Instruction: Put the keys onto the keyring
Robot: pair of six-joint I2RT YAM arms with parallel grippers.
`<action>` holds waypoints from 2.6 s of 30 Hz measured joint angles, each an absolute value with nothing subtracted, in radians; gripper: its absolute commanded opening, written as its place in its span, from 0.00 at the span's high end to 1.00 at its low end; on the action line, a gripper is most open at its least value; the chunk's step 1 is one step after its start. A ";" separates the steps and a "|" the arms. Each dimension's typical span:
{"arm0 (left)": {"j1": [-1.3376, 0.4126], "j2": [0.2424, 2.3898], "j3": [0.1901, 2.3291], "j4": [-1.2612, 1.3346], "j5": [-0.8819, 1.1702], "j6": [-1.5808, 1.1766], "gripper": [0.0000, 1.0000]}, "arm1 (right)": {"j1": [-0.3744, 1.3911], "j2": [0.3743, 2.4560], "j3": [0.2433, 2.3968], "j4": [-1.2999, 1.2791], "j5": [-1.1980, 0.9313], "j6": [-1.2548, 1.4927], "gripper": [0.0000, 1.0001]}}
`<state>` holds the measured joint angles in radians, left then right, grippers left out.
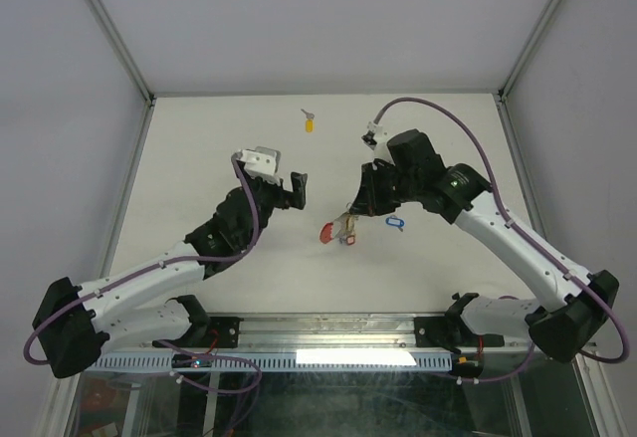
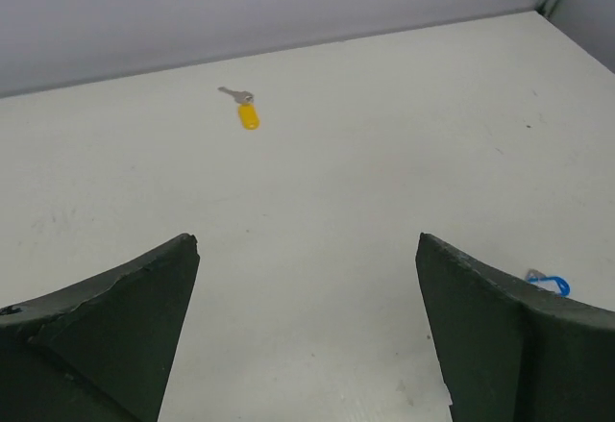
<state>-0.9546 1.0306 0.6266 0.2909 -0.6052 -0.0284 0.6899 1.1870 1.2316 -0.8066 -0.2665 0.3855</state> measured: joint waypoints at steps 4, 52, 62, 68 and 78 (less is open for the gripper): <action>-0.840 1.018 0.687 0.168 -0.538 -0.101 0.01 | 0.690 1.238 1.232 -0.818 -0.314 0.368 1.00; -0.541 0.966 0.807 -0.281 -0.312 -0.210 0.01 | 0.589 1.118 0.871 -0.170 -0.133 0.358 0.15; -0.541 0.762 0.802 -0.398 -0.337 -0.231 0.01 | 0.589 0.670 0.818 -0.305 0.048 0.246 0.00; -0.541 0.645 0.733 -0.422 -0.355 -0.264 0.01 | 0.589 0.454 0.755 -0.432 0.139 0.245 0.00; -0.541 0.552 0.638 -0.455 -0.390 -0.295 0.01 | 0.589 0.337 0.742 -0.569 0.229 0.252 0.00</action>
